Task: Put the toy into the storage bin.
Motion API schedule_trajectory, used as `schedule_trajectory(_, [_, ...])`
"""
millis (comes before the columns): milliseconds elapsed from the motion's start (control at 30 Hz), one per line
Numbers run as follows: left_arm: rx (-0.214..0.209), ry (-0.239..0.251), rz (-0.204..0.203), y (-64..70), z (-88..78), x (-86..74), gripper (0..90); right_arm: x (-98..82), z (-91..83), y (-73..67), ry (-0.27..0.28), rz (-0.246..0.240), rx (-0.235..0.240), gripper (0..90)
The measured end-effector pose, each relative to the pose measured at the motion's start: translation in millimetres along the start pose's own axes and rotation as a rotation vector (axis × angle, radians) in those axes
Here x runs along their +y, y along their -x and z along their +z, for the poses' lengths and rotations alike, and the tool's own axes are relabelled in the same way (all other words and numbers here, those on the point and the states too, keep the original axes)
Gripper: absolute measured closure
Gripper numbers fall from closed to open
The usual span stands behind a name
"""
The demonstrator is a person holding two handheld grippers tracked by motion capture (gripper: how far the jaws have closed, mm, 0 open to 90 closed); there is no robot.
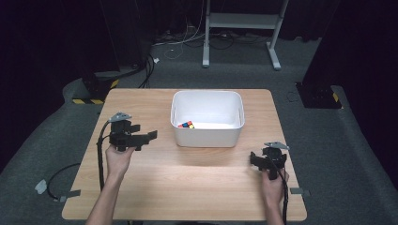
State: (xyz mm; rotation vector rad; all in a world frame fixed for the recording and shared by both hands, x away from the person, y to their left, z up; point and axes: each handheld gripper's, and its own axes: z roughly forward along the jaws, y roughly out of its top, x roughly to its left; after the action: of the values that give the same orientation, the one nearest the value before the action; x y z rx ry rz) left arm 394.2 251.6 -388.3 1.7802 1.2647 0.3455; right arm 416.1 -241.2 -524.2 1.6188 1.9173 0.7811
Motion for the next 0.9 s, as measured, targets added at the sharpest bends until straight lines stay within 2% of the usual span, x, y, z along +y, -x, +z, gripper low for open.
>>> schedule_trajectory(500, [0.016, -0.006, 0.009, 0.1, -2.4, -4.2, 15.2, 0.0, 0.0, 0.1, 0.000, -0.002, 0.000, 13.0])
schedule_trajectory(900, [0.046, -0.029, 0.024, -0.5, -2.3, -10.9, 15.2, 0.0, 0.0, 0.1, 0.000, -0.002, 0.000, 13.0])
